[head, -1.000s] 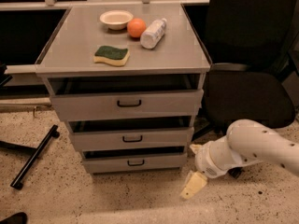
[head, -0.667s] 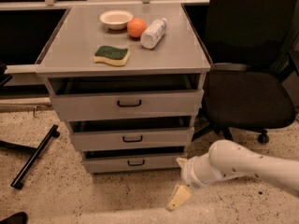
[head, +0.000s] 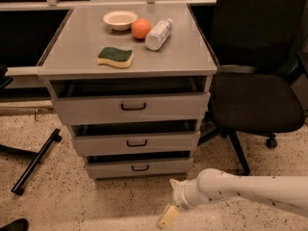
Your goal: Open bottom drawer
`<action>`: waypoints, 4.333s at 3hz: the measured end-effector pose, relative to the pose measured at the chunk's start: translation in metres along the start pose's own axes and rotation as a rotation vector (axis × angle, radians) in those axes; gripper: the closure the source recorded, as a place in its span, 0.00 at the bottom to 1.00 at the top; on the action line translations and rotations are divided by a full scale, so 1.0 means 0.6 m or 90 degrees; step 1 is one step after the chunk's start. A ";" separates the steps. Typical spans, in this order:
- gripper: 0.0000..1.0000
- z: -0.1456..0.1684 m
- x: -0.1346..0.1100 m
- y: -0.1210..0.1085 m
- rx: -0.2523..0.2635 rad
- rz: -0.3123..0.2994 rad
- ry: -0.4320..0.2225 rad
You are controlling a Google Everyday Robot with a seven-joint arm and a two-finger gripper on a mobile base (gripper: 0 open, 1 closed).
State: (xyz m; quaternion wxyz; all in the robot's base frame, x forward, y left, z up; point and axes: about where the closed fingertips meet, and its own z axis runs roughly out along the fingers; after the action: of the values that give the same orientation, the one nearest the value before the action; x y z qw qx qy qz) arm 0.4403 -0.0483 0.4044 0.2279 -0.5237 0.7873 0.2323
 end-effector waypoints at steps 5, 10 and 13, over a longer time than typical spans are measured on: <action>0.00 0.240 0.061 -0.209 0.096 -0.004 -0.158; 0.00 0.346 0.050 -0.348 0.131 -0.045 -0.177; 0.00 0.252 0.031 -0.351 0.217 -0.068 -0.191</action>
Offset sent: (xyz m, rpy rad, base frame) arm 0.0880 0.0523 -0.1071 0.1924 -0.1118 0.0128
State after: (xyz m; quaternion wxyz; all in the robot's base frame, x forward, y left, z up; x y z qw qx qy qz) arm 0.6472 -0.0423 0.2472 0.4397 -0.4779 0.7437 0.1587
